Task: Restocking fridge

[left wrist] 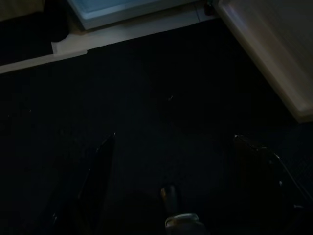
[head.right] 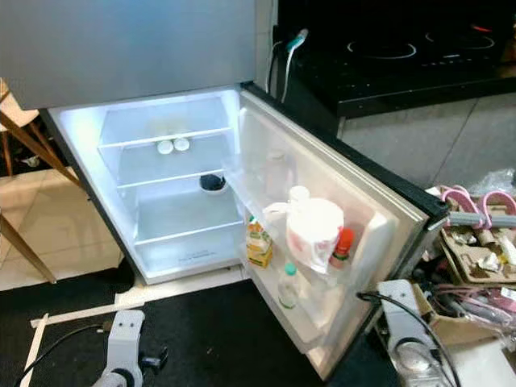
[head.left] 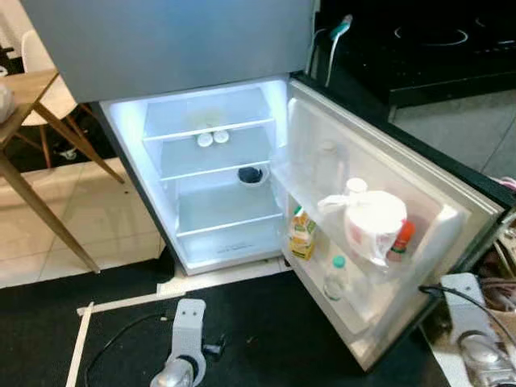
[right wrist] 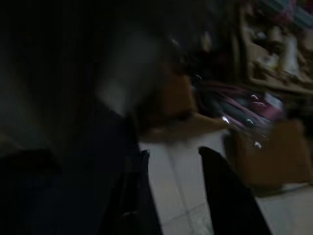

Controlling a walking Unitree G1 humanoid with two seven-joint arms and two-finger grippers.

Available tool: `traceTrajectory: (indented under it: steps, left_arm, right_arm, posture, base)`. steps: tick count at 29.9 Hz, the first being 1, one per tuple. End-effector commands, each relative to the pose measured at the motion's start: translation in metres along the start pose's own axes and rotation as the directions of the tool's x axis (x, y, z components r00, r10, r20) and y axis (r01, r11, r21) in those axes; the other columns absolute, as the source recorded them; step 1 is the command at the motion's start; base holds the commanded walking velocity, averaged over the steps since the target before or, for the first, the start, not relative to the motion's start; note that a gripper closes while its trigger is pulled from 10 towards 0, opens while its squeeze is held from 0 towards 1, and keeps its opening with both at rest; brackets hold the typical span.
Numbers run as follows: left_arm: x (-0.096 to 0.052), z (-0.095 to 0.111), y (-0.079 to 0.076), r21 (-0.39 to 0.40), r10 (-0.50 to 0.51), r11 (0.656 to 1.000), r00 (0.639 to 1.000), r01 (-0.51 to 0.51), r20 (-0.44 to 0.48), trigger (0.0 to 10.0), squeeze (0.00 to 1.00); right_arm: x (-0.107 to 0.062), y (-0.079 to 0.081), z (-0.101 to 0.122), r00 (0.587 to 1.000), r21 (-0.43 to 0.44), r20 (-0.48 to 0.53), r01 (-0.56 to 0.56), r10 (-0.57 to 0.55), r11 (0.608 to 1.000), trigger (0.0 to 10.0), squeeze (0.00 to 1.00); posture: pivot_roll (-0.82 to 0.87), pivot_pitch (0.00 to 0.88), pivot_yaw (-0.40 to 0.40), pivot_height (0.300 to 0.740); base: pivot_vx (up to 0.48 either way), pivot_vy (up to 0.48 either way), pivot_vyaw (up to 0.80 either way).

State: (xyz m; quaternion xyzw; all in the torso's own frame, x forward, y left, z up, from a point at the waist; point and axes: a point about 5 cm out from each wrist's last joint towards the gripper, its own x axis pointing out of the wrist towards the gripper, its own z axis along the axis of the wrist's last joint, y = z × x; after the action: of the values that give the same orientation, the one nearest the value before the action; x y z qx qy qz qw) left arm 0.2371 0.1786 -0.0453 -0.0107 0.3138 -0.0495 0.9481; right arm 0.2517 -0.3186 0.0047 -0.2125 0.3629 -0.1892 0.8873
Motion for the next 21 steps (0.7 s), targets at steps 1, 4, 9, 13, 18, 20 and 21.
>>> traceTrajectory:
  steps: [1, 4, 9, 13, 18, 20, 21]
  left_arm:
    - [-0.004, -0.007, 0.007, 0.014, 0.006, 1.0, 1.0, -0.006, -0.016, 10.0, 0.0]
    - [-0.004, -0.007, 0.008, 0.015, 0.007, 1.0, 1.0, -0.006, -0.016, 10.0, 0.0]
    - [-0.005, -0.006, 0.009, 0.012, 0.009, 1.0, 1.0, -0.008, -0.014, 10.0, 0.0]
    - [-0.005, -0.005, 0.01, 0.012, 0.009, 1.0, 1.0, -0.009, -0.011, 10.0, 0.0]
    - [-0.005, -0.005, 0.011, 0.006, 0.012, 1.0, 1.0, -0.012, -0.011, 10.0, 0.0]
    - [-0.005, -0.005, 0.012, 0.005, 0.014, 1.0, 1.0, -0.014, -0.012, 10.0, 0.0]
    - [-0.005, -0.006, 0.012, 0.004, 0.014, 1.0, 1.0, -0.014, -0.013, 10.0, 0.0]
  right_arm:
    - [0.001, -0.015, -0.003, 0.996, -0.018, -0.04, 0.081, -0.081, 0.997, 8.2, 0.0]
    - [0.003, -0.025, 0.002, 0.993, -0.042, -0.045, 0.111, -0.113, 0.993, 10.0, 0.0]
    - [0.004, -0.038, 0.014, 0.983, 0.088, -0.045, 0.182, -0.179, 0.979, 10.0, 0.0]
    - [0.005, -0.042, 0.034, 0.973, 0.483, -0.037, 0.217, -0.228, 0.848, 10.0, 0.0]
    - [0.005, -0.032, 0.07, 0.986, 0.661, 0.112, 0.02, -0.125, 0.75, 10.0, 0.0]
    - [0.005, -0.031, 0.077, 0.984, 0.695, 0.134, -0.008, -0.118, 0.719, 10.0, 0.0]
    - [0.005, -0.03, 0.078, 0.983, 0.706, 0.14, -0.017, -0.117, 0.708, 10.0, 0.0]
  posture:
    - [-0.08, 0.088, 0.073, 0.726]
    - [-0.08, 0.085, 0.07, 0.726]
    - [-0.08, 0.085, 0.07, 0.726]
    - [-0.07, 0.084, 0.072, 0.726]
    - [-0.08, 0.084, 0.074, 0.726]
    - [-0.08, 0.083, 0.075, 0.726]
    - [-0.08, 0.083, 0.075, 0.726]
  base:
    - [0.0, 0.0, 0.0]
    - [0.0, 0.0, 0.0]
    - [0.0, 0.0, 0.0]
    - [0.0, 0.0, 0.0]
    - [0.0, 0.0, 0.0]
    - [0.0, 0.0, 0.0]
    - [0.0, 0.0, 0.0]
